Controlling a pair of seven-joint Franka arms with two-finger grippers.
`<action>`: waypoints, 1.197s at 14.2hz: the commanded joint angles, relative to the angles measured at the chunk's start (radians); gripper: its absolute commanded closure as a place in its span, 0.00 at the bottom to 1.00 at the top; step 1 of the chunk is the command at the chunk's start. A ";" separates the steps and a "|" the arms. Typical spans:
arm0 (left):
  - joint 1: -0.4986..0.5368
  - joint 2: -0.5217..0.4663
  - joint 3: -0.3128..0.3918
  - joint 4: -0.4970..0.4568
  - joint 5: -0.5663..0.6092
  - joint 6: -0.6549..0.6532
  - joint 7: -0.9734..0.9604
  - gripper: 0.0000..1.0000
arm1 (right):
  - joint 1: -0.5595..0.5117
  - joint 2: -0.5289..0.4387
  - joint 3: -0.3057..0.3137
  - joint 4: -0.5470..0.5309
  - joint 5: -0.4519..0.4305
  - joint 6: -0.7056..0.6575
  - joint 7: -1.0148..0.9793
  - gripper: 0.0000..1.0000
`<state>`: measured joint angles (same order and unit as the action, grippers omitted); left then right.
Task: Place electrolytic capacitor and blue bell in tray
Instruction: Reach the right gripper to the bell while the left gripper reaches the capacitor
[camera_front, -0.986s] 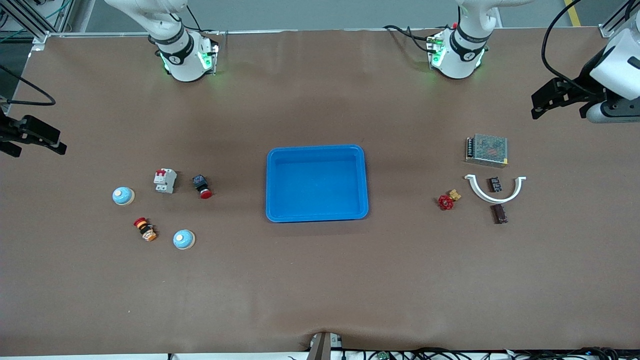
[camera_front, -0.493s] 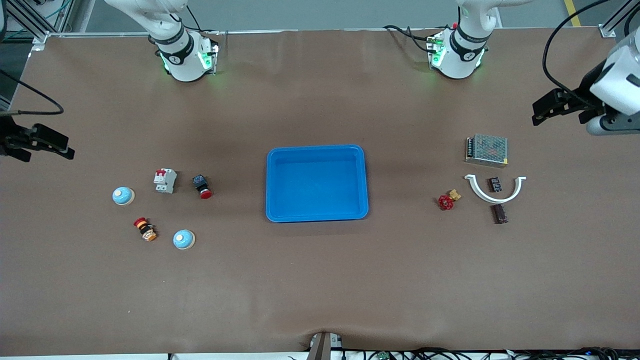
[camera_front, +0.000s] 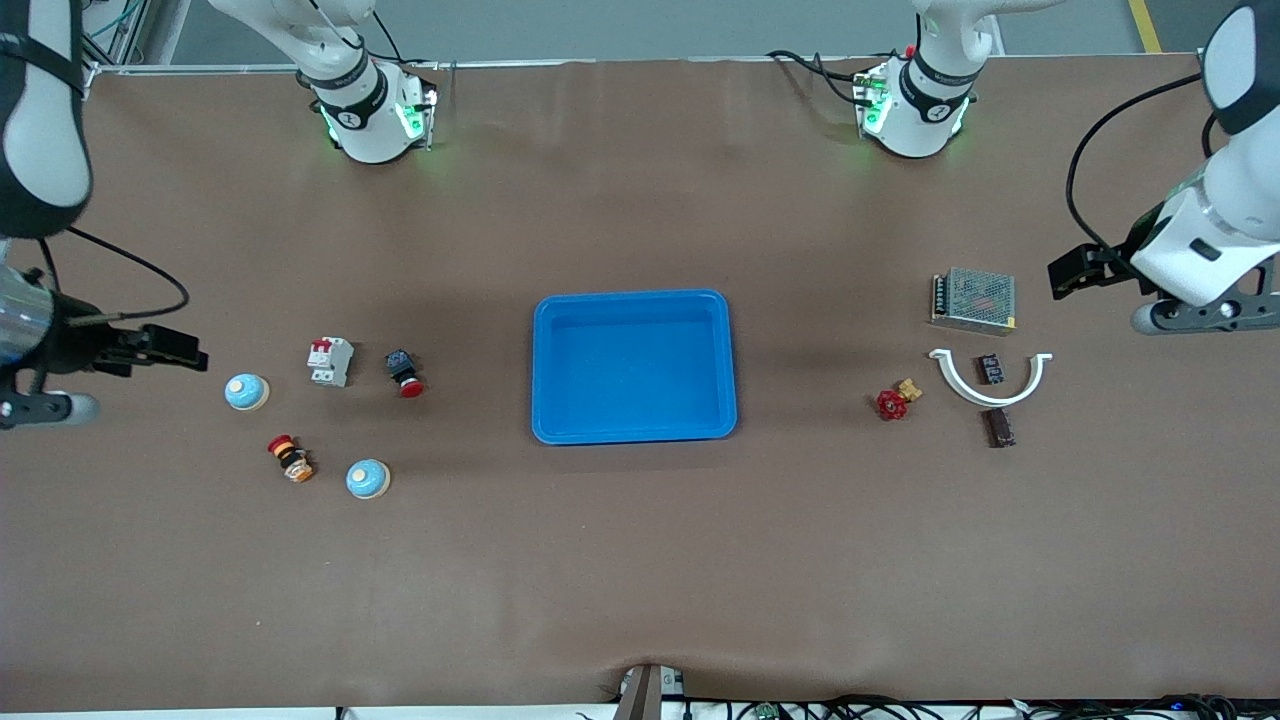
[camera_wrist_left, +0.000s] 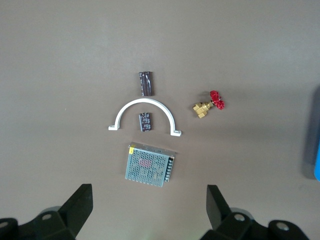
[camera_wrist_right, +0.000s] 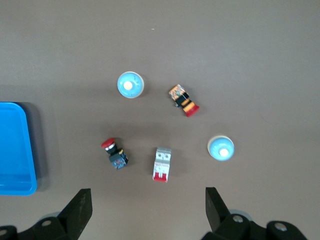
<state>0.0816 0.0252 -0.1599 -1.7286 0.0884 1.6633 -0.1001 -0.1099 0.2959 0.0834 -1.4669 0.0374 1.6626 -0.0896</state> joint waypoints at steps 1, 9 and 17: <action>0.021 -0.031 -0.003 -0.100 0.016 0.087 0.023 0.00 | 0.024 0.104 0.002 0.010 0.007 0.090 -0.001 0.00; 0.109 -0.024 -0.003 -0.325 0.016 0.337 0.043 0.00 | 0.088 0.244 0.004 -0.043 0.019 0.344 0.010 0.00; 0.161 0.007 -0.003 -0.528 0.013 0.634 0.076 0.00 | 0.125 0.338 0.002 -0.047 -0.013 0.447 -0.007 0.00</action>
<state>0.2233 0.0317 -0.1560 -2.2094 0.0912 2.2310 -0.0359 0.0077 0.6213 0.0864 -1.5143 0.0375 2.0936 -0.0888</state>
